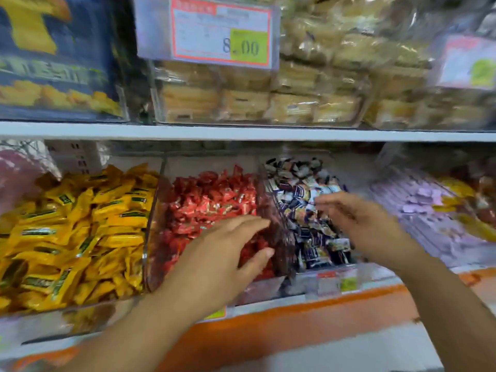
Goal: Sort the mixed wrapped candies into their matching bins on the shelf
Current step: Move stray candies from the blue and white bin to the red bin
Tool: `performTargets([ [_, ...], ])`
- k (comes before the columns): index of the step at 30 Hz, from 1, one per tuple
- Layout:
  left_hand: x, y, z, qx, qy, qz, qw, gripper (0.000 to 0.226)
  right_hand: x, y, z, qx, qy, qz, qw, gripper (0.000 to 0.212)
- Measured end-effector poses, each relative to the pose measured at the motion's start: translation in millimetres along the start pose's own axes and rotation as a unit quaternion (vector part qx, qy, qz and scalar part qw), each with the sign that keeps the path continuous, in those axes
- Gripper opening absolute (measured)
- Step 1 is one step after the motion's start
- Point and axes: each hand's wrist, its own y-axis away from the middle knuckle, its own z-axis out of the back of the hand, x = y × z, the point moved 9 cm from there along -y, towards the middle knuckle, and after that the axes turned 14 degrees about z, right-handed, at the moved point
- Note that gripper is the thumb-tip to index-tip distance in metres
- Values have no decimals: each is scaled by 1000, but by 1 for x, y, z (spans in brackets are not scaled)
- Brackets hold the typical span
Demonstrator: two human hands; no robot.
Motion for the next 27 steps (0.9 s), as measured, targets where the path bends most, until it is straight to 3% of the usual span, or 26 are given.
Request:
performTargets([
  [3,-17,-12,-23,10,-58,15,998,58,-29,10,3,49,-2,-22,999,25],
  [6,-21,-23,-35,6,-125,42,991,54,-29,9,-19,159,18,3,987,24],
  [9,-18,-27,-42,3,-135,45,990,60,-37,5,-52,274,130,13,953,48],
  [14,-10,-29,-49,20,-81,52,995,63,-50,-21,-47,205,216,14,954,44],
  [22,-3,-28,-55,40,-34,42,998,58,-57,-22,-16,129,184,-24,974,61],
  [27,-7,-27,-54,42,-17,30,999,58,-39,-20,-3,24,235,25,971,40],
])
